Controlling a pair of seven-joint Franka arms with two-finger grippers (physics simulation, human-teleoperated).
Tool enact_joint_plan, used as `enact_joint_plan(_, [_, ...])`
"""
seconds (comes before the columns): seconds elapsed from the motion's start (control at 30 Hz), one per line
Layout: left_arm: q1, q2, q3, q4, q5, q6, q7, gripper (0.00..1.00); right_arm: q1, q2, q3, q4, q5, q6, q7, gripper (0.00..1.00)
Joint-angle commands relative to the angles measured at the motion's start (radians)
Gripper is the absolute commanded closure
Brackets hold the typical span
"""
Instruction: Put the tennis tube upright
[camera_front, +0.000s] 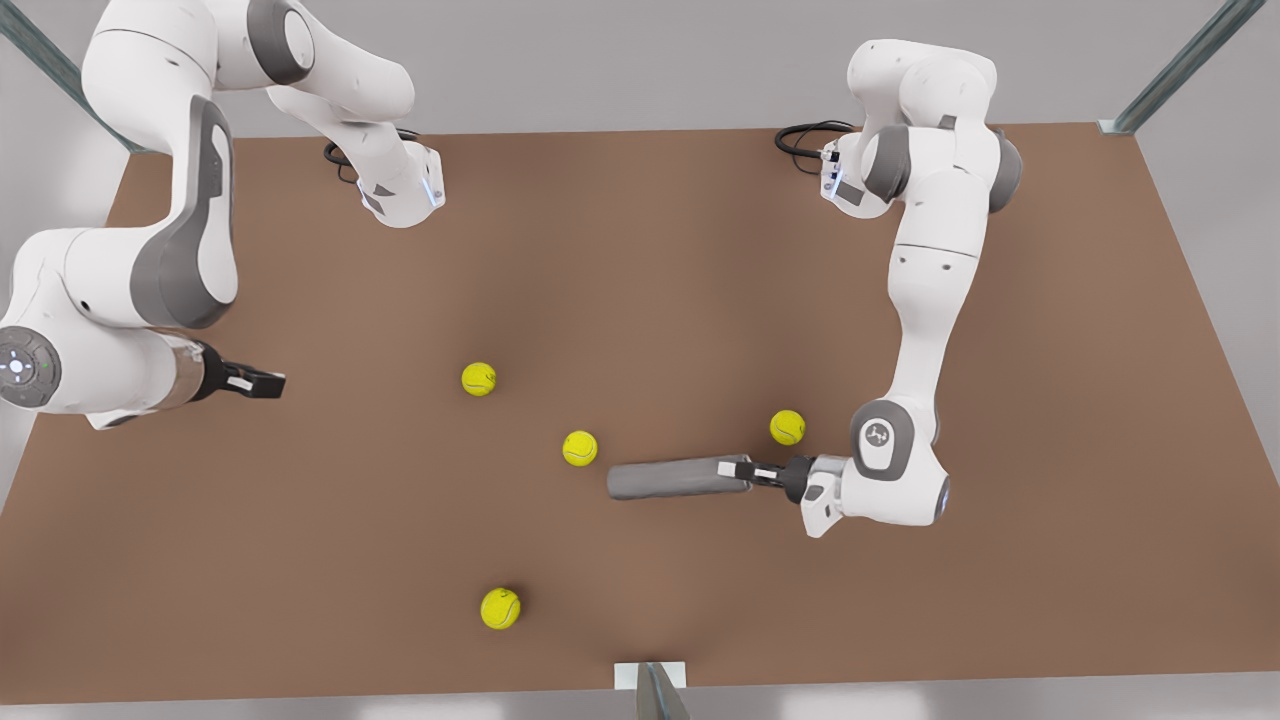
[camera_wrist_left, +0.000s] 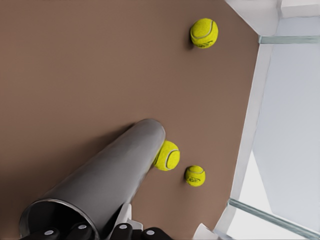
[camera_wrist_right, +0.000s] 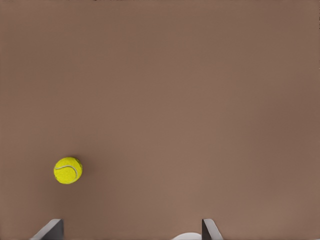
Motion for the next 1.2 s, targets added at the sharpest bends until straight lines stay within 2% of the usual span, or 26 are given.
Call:
enact_joint_plan(0.0, [0.002,0.0,0.004,0.0,-0.001,-0.004,0.0,0.71,0.0,0.0,0.0,0.0,0.001,0.0,0.001,0.0])
enact_joint_plan(0.23, [-0.001,-0.011,0.021,0.0,-0.001,-0.013,0.0,0.72,-0.001,0.0,0.0,0.0,-0.003,0.0,-0.002,0.0])
enact_joint_plan(0.43, [-0.001,-0.029,0.031,0.0,0.001,-0.021,-0.002,0.78,-0.001,0.0,-0.001,0.0,-0.004,0.0,-0.001,0.0])
enact_joint_plan(1.17, [-0.014,-0.106,0.033,0.014,0.139,-0.039,-0.058,0.79,0.012,0.001,0.002,0.0,0.002,0.0,0.004,0.0])
